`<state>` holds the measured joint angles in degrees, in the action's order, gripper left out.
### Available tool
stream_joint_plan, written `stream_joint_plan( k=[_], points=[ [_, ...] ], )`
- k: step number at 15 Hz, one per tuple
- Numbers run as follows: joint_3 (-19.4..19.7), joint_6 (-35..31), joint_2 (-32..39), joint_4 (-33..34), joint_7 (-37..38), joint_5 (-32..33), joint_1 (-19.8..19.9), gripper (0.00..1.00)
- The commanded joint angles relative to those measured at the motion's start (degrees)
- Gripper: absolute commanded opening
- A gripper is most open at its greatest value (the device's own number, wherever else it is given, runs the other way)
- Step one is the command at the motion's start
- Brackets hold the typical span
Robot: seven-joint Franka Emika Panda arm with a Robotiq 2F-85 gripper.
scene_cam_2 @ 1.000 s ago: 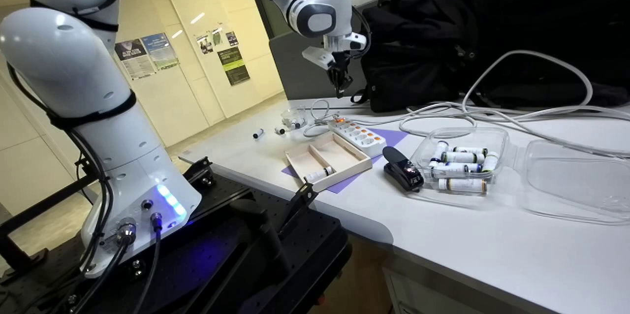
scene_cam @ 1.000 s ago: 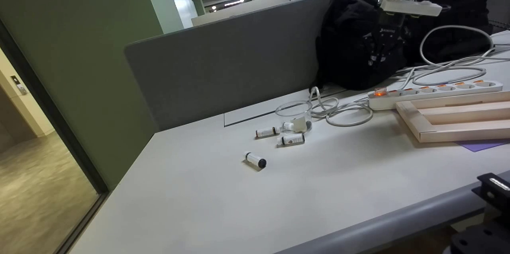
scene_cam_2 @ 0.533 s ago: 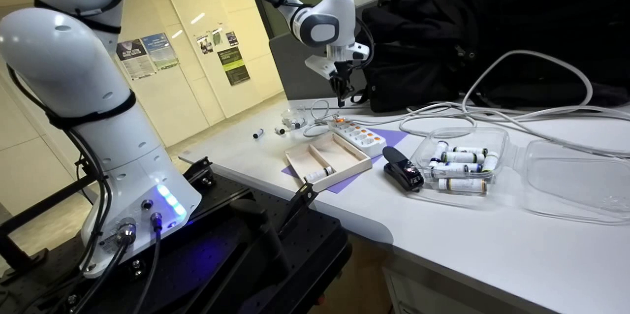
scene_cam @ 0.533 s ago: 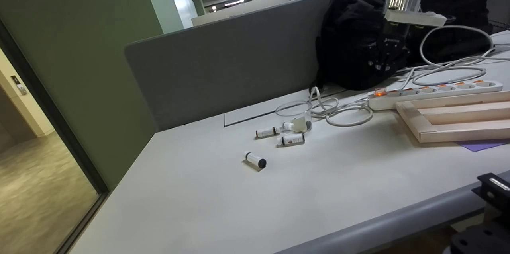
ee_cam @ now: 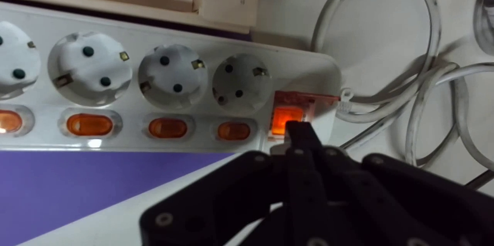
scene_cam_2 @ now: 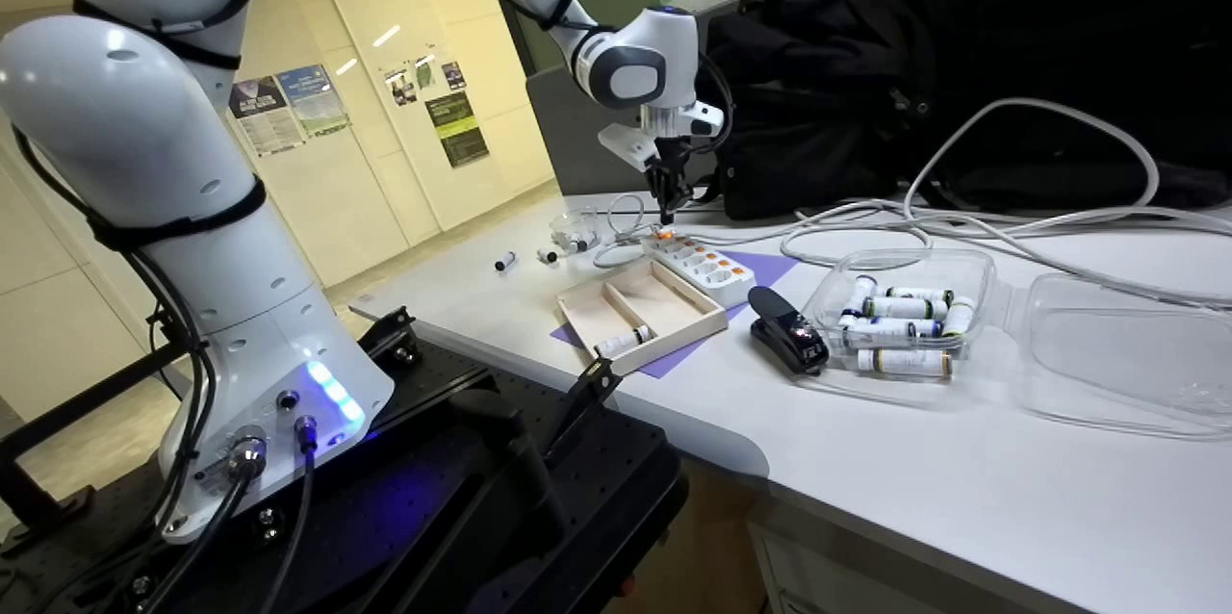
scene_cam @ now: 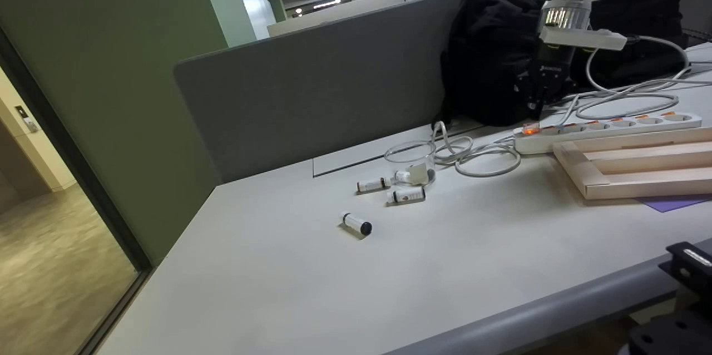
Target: Press down the leftmost switch
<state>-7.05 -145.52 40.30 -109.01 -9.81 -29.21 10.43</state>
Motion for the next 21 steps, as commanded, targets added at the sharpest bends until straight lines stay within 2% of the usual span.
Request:
stream_joint_plan(
  k=[1,16,21],
  points=[
    [-1.1,-1.0,0.7,0.3,1.4,-0.6,0.8,0.00],
    [-3.0,-6.7,3.9,1.3,4.0,-0.4,0.1,0.00],
    [-1.3,-7.4,5.1,2.2,6.5,1.9,-2.0,0.00]
  ],
)
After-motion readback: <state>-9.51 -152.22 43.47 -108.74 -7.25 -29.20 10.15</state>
